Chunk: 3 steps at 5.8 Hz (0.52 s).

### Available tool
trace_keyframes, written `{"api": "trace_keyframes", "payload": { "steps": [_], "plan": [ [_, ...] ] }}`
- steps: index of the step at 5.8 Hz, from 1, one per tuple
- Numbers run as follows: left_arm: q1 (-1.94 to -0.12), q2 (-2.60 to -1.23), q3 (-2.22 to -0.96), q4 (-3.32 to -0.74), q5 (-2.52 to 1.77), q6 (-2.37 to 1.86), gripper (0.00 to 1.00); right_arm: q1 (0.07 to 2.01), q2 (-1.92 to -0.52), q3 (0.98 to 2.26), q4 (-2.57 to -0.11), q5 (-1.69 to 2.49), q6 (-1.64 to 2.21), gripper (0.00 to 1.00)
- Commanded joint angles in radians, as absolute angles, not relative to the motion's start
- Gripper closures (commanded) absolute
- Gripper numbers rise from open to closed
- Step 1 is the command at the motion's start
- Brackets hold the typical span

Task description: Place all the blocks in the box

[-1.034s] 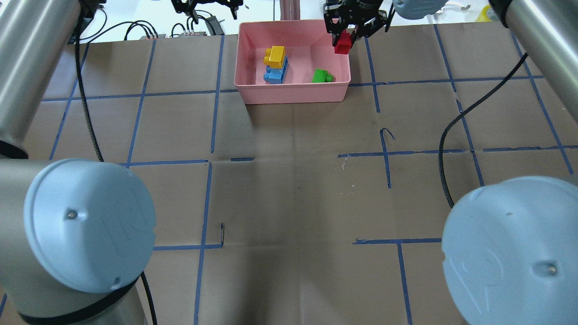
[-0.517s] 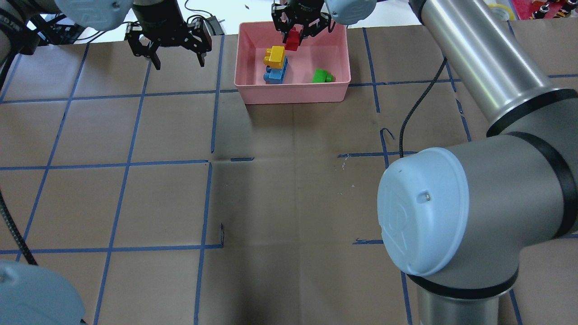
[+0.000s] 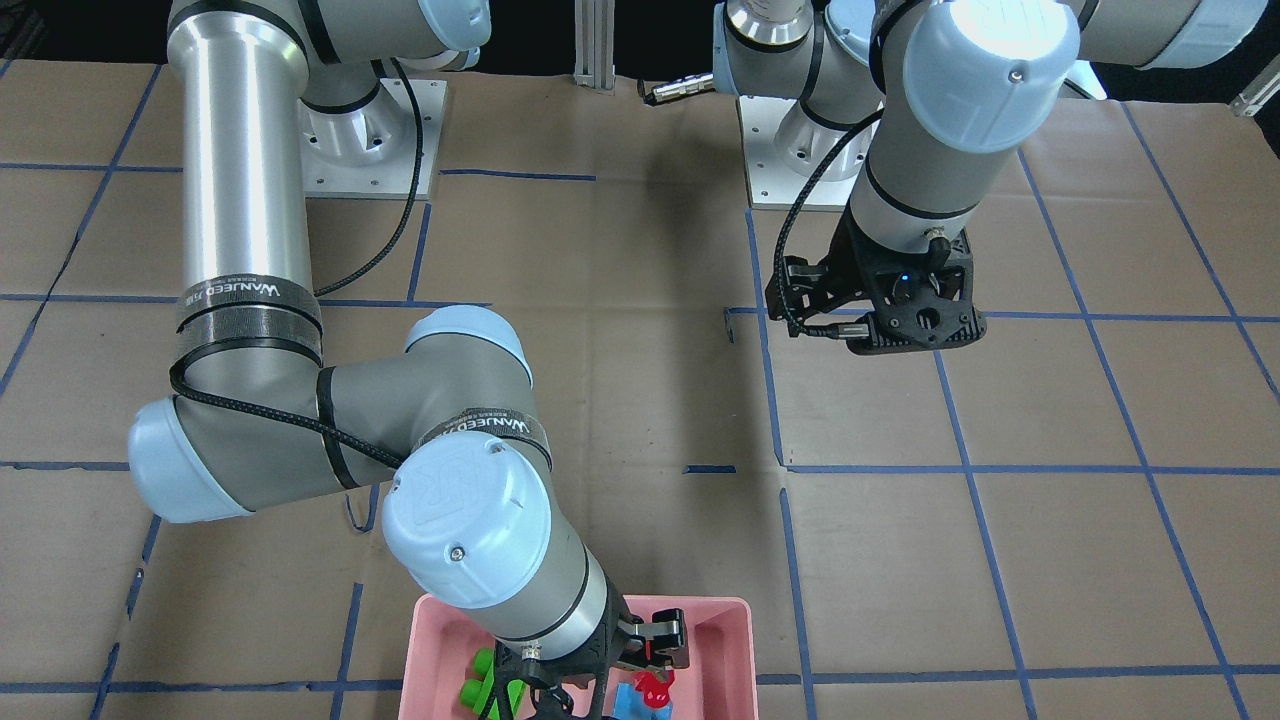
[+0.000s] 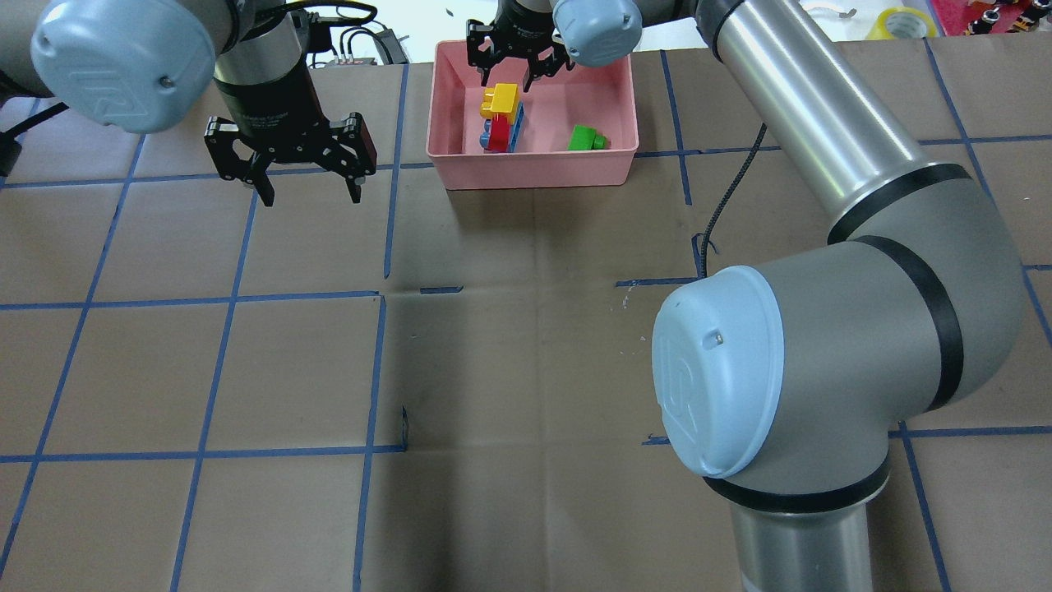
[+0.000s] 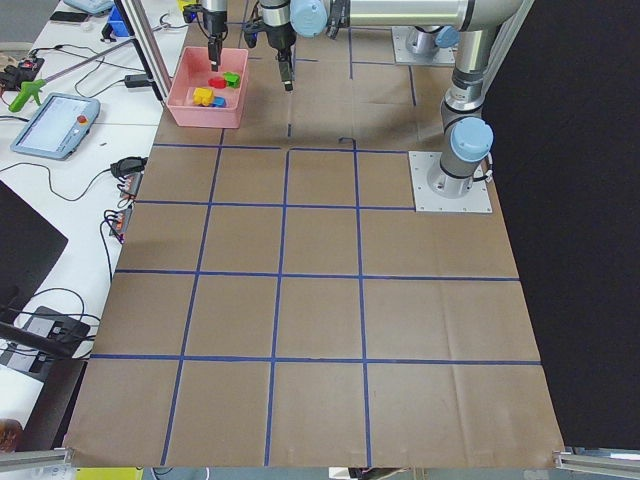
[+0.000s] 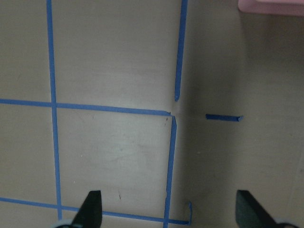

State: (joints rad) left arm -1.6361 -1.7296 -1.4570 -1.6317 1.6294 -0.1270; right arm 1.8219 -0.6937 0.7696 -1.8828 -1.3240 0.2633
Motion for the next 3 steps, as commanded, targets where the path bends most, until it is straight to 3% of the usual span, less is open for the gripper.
{"api": "trace_keyframes", "payload": {
  "steps": [1,3],
  "plan": [
    [-1.634,-1.671,-1.471,-1.609,1.574,-0.080,0.07,1.821,-0.710,0.769,-1.873,-1.333,0.255,0.00],
    [-1.621,-1.637,-1.485,-1.568,1.583,-0.040,0.08,1.772,-0.788,0.790,-1.722,-1.351,0.082,0.00]
  ]
}}
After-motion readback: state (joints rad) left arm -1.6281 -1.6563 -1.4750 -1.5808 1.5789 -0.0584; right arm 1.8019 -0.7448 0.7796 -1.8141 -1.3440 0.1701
